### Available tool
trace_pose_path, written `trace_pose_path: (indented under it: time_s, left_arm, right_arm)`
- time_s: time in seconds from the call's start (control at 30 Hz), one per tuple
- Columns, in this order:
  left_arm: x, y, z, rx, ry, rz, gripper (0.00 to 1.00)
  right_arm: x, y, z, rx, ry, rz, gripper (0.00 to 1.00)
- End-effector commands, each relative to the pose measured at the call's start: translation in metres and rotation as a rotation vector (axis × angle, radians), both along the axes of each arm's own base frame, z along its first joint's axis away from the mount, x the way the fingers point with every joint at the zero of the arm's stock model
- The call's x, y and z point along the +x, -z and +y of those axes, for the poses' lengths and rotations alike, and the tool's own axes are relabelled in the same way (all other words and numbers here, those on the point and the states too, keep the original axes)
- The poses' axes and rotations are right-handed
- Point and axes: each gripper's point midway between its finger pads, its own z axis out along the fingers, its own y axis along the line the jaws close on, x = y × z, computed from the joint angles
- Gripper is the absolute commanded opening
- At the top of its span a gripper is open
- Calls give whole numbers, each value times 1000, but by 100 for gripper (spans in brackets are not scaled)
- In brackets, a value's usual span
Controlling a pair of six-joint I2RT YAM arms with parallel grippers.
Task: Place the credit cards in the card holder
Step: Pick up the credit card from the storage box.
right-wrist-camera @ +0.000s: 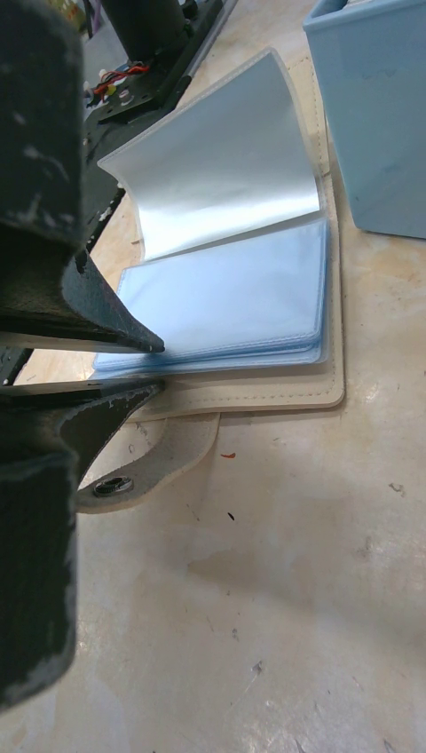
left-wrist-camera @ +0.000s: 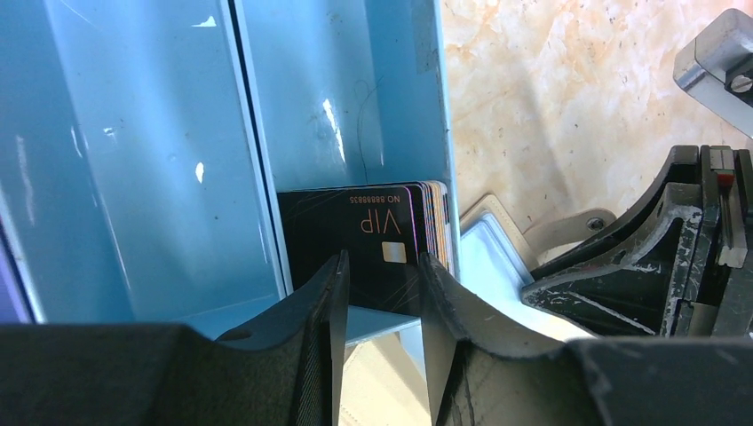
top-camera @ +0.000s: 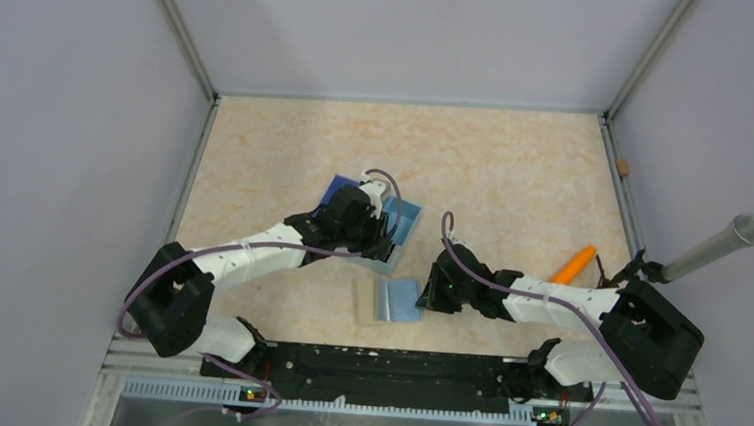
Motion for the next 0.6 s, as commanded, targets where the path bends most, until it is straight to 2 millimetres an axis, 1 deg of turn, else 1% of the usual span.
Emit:
trace_pose_path:
  time_s: [0.0,0.07,0.37,0.47,0.57]
  left_arm:
    - [9,-8,13,34,-23,-66,37]
    - [11,-11,14,47,-20,-78,37]
    - [12,-9,18,119,6,-82,35]
    - [17,-13,26,164,-25,-116,35]
    - [18,-18,27,183,-29,-137,35]
  right_arm:
    - [-6,7,-6,-27,-4,20,16]
    - [-6,6,-5,-23,-4,19,16]
    - [-7,8,-6,-21,-4,21,17]
    - [-7,9,-6,-19,-3,19,16]
    - [-8,10,-6,-18,-6,22,16]
